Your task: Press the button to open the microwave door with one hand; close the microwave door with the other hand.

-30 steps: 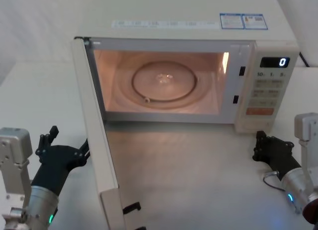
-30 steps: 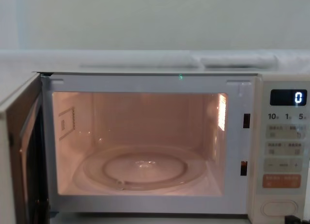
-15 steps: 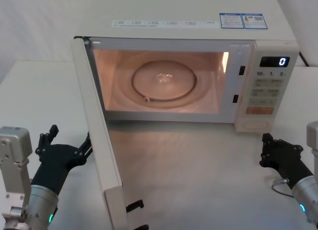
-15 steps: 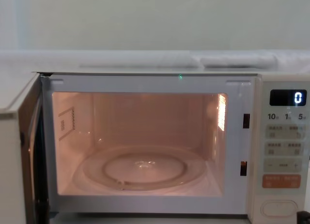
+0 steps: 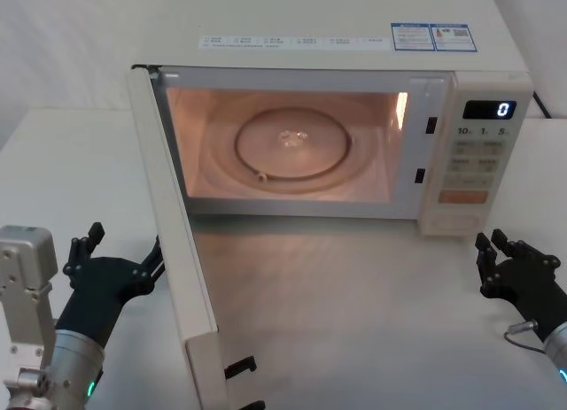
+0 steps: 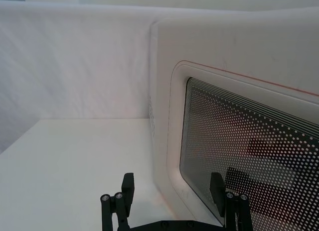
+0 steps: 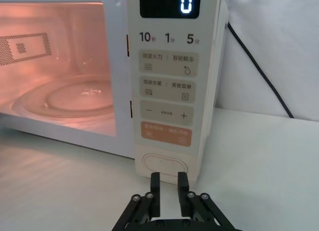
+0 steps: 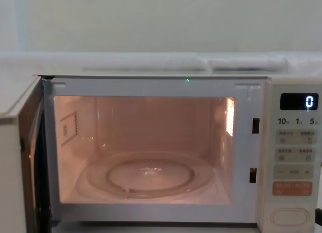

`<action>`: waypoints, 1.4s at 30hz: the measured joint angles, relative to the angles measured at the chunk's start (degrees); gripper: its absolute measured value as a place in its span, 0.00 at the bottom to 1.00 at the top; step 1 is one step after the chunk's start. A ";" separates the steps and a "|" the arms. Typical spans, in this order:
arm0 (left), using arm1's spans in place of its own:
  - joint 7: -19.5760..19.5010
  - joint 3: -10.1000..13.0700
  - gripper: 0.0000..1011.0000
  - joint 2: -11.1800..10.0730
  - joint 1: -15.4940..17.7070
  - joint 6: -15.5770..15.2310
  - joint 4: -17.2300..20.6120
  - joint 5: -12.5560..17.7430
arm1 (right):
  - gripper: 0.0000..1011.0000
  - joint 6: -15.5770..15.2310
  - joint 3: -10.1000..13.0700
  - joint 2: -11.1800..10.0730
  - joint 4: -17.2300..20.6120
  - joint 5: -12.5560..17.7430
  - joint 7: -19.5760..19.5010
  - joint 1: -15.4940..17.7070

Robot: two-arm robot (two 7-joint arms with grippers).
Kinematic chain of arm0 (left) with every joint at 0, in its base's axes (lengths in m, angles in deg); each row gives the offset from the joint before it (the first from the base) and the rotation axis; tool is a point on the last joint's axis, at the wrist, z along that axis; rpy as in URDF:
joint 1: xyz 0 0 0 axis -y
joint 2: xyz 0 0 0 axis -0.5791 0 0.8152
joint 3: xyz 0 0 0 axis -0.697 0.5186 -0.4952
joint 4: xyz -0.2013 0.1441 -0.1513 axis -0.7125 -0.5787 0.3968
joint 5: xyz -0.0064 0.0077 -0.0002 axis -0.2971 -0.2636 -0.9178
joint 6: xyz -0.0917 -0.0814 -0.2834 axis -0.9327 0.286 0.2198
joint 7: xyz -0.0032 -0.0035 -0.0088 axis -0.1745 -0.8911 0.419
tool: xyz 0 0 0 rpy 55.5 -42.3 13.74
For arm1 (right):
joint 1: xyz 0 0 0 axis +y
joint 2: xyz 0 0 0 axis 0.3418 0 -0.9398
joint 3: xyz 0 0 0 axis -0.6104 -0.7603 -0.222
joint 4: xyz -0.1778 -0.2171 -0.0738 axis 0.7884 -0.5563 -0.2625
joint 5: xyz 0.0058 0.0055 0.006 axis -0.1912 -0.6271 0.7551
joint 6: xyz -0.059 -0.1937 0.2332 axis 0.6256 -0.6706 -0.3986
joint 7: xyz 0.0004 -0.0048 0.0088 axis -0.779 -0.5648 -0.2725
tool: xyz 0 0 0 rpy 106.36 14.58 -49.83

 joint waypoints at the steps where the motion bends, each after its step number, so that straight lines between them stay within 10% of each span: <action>1: 0.00 0.00 0.99 0.00 0.00 0.00 0.00 0.00 | 0.23 0.16 0.02 -0.15 0.06 0.14 0.16 0.07; 27: 0.00 0.00 0.99 0.00 0.00 0.00 0.00 0.00 | 0.98 2.01 1.37 -2.00 1.36 1.60 -0.19 1.65; 42: 0.00 0.00 0.99 0.00 0.00 0.00 0.00 0.00 | 0.99 1.96 1.10 -2.80 1.56 1.62 0.33 1.70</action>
